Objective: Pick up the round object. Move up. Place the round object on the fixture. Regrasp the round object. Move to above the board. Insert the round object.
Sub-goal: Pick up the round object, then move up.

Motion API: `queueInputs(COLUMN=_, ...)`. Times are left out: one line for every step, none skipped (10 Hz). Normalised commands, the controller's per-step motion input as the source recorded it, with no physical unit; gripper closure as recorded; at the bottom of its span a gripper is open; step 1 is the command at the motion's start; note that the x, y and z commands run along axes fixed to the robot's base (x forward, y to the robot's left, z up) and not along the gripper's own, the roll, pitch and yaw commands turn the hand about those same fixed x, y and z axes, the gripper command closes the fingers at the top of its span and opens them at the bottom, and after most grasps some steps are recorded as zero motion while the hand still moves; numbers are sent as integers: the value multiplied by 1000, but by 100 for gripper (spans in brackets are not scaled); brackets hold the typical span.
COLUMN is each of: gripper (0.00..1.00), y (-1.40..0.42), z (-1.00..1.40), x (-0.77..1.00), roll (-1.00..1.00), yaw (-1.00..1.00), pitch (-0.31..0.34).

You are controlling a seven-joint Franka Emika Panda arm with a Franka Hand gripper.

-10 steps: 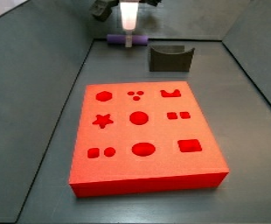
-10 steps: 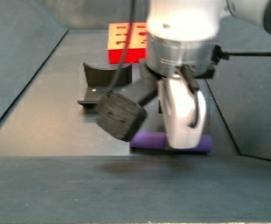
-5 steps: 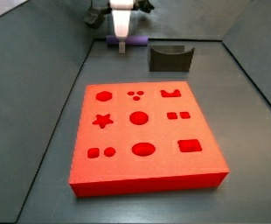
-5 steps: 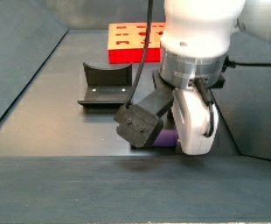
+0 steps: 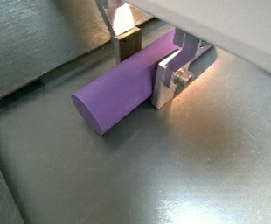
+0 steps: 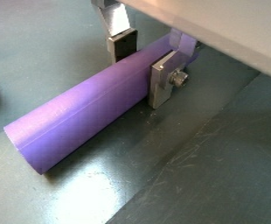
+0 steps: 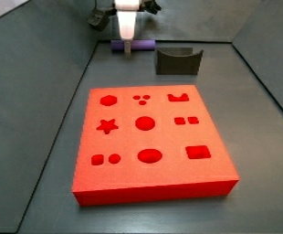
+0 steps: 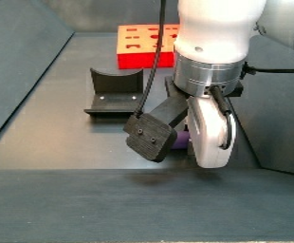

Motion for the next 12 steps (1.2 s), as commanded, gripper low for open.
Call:
queueInputs(gripper=100, y=0, z=0, x=0, roll=0, yaw=0, pitch=0)
queueInputs(gripper=100, y=0, z=0, x=0, roll=0, yaw=0, pitch=0)
queueInputs(gripper=100, y=0, z=0, x=0, roll=0, yaw=0, pitch=0)
queueInputs(gripper=100, y=0, z=0, x=0, roll=0, yaw=0, pitch=0)
queueInputs(gripper=100, y=0, z=0, x=0, roll=0, yaw=0, pitch=0)
queueInputs(gripper=100, y=0, z=0, x=0, roll=0, yaw=0, pitch=0)
queueInputs(gripper=100, y=0, z=0, x=0, roll=0, yaw=0, pitch=0)
queueInputs(gripper=100, y=0, z=0, x=0, roll=0, yaw=0, pitch=0)
queueInputs(gripper=100, y=0, z=0, x=0, roll=0, yaw=0, pitch=0)
queueInputs(gripper=100, y=0, z=0, x=0, roll=0, yaw=0, pitch=0)
queueInputs(gripper=100, y=0, z=833, x=0, roll=0, yaw=0, pitch=0)
queueInputs(gripper=100, y=19, z=794, x=-17, roll=-1, yaw=-37, pitch=13)
